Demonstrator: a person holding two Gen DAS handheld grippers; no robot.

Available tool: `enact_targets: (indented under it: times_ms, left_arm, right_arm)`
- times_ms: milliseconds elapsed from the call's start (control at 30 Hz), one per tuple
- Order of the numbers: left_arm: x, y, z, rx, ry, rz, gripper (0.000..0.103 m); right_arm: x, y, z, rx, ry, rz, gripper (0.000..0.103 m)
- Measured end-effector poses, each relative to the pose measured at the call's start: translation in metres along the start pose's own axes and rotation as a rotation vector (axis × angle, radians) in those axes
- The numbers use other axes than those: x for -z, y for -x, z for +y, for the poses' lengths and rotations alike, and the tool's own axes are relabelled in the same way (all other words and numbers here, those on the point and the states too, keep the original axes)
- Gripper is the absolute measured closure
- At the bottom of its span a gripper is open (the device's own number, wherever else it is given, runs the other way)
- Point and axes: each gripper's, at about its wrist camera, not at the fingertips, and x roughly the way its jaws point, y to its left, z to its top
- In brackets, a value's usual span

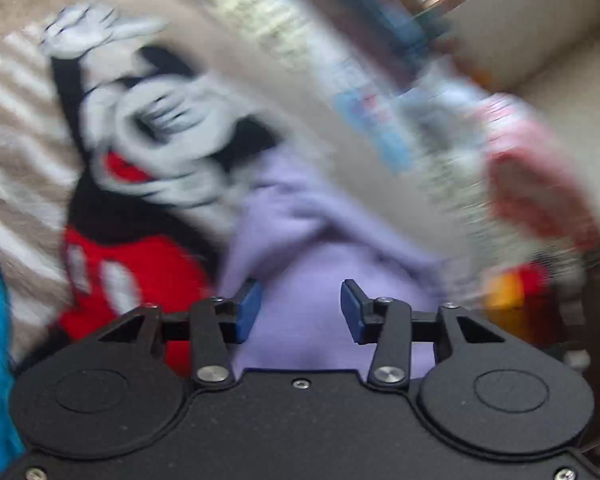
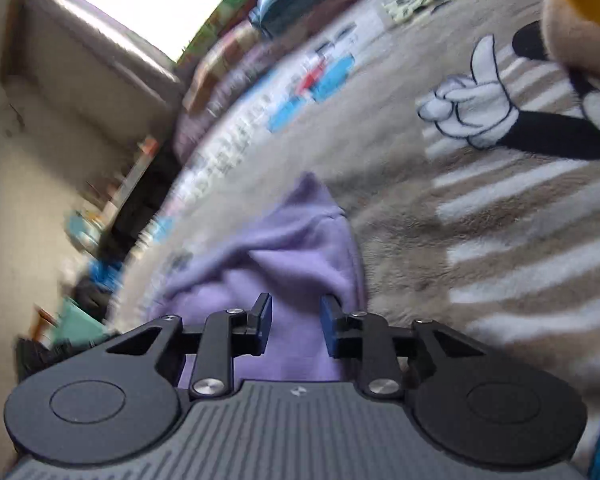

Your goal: Fold clothes

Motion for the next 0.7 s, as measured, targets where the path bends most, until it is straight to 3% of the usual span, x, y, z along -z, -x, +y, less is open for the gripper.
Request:
enact_targets:
  times_ms: [33,67,133,200,267,300,333,367,433,500,567,600,633,700]
  left_arm:
    - [-0.004,0.0,-0.002,-0.004,-0.012,0.0,0.066]
    - [-0.007,0.005,-0.009,0.005,-0.037,-0.012,0.064]
    - [-0.013,0.012,-0.021,0.03,-0.081,-0.031,0.056]
    - [-0.017,0.001,-0.019,0.014,-0.067,-0.015,0.055]
    - [-0.021,-0.016,-0.009,-0.027,-0.046,0.017,0.055]
    - [-0.024,-0.017,-0.008,-0.023,-0.041,0.019,0.055]
    - [-0.027,-0.015,-0.01,-0.018,-0.039,0.016,0.055]
    - [-0.028,-0.011,-0.015,-0.006,-0.051,0.007,0.055]
    - [-0.03,-0.006,-0.021,0.029,-0.074,-0.011,0.052]
    - [-0.034,-0.012,-0.015,-0.005,-0.072,-0.005,0.052]
    - [-0.038,-0.021,-0.003,-0.001,-0.037,0.013,0.054]
    - [-0.041,-0.02,0.0,0.011,-0.015,0.015,0.054]
    - [-0.044,-0.015,-0.002,0.032,-0.015,0.005,0.054]
    - [-0.047,-0.002,-0.007,0.084,-0.035,-0.027,0.053]
  right_arm:
    - [-0.004,-0.002,-0.004,0.012,-0.027,0.002,0.099]
    - [-0.009,-0.003,-0.007,0.019,-0.048,0.004,0.098]
    - [-0.014,0.0,0.001,0.002,-0.037,0.0,0.085]
    - [-0.019,-0.005,0.011,-0.018,-0.021,0.016,0.072]
    - [-0.024,-0.017,0.017,0.004,0.005,0.035,0.074]
    - [-0.028,-0.023,0.019,0.03,0.021,0.042,0.078]
    - [-0.032,-0.03,0.02,0.055,0.037,0.049,0.088]
    - [-0.035,-0.035,0.021,0.075,0.047,0.05,0.089]
    - [-0.042,-0.031,0.019,0.061,0.023,0.008,0.085]
    - [-0.043,-0.033,0.027,0.063,0.071,0.009,0.075]
    - [-0.044,-0.043,0.03,0.111,0.134,0.031,0.081]
    - [-0.044,-0.048,0.029,0.14,0.158,0.039,0.097]
    - [-0.049,-0.049,0.025,0.16,0.155,0.034,0.103]
    - [-0.054,-0.044,0.021,0.147,0.124,0.014,0.102]
